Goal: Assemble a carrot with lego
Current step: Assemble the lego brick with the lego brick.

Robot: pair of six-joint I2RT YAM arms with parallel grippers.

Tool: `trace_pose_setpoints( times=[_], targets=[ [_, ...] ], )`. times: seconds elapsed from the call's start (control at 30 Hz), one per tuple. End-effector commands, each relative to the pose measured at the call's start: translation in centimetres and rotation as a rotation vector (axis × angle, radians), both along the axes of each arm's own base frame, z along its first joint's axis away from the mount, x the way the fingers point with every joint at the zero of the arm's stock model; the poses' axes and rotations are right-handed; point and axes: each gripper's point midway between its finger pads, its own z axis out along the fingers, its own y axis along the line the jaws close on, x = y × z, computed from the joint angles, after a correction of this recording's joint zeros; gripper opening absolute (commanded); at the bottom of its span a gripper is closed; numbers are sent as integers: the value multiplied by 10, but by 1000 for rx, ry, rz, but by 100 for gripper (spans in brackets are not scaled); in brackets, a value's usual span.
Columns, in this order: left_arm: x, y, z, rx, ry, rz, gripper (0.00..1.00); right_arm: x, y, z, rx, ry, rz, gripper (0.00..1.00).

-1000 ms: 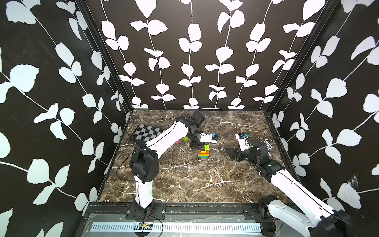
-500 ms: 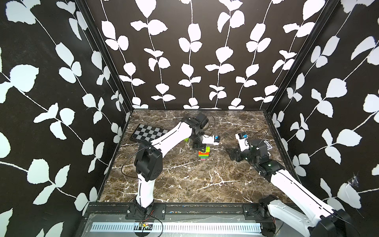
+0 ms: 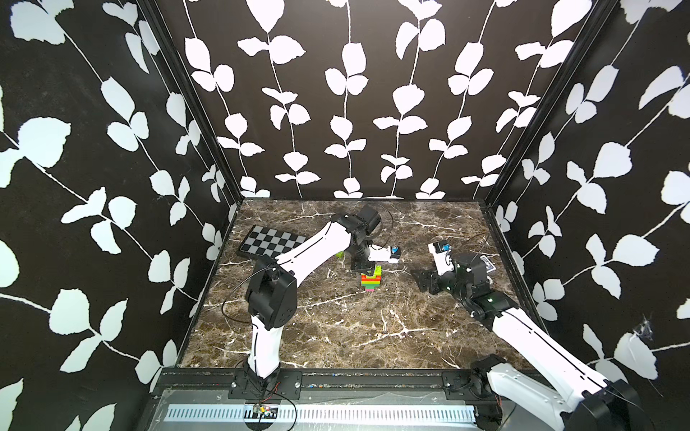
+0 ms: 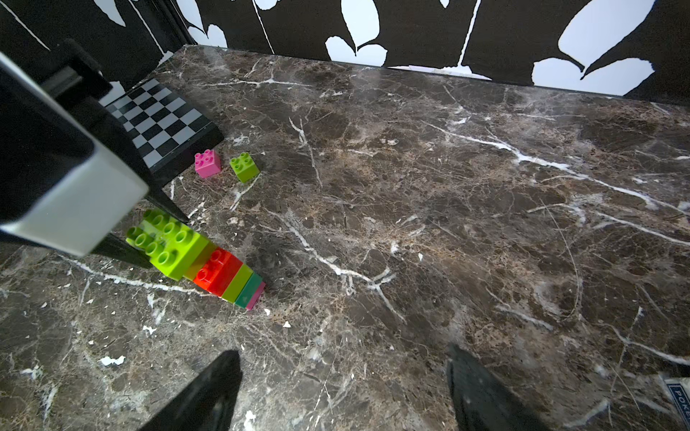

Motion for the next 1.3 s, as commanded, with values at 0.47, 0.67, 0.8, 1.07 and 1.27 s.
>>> trace_pose_setpoints(
  times=[0.47, 0.67, 0.8, 1.07, 1.27],
  targets=[
    [1, 10, -3, 57, 10, 47, 13, 4, 1, 1, 10, -14, -2, 86],
    [0, 6, -3, 45, 24, 54, 14, 6, 3, -1, 13, -7, -1, 86],
    [0, 2, 0, 33, 26, 63, 15, 6, 3, -1, 12, -6, 1, 86],
    [1, 3, -7, 72, 40, 82, 18, 6, 3, -4, 11, -1, 1, 86],
    [0, 4, -9, 94, 40, 101, 19, 6, 2, -7, 6, 2, -4, 87]
  ],
)
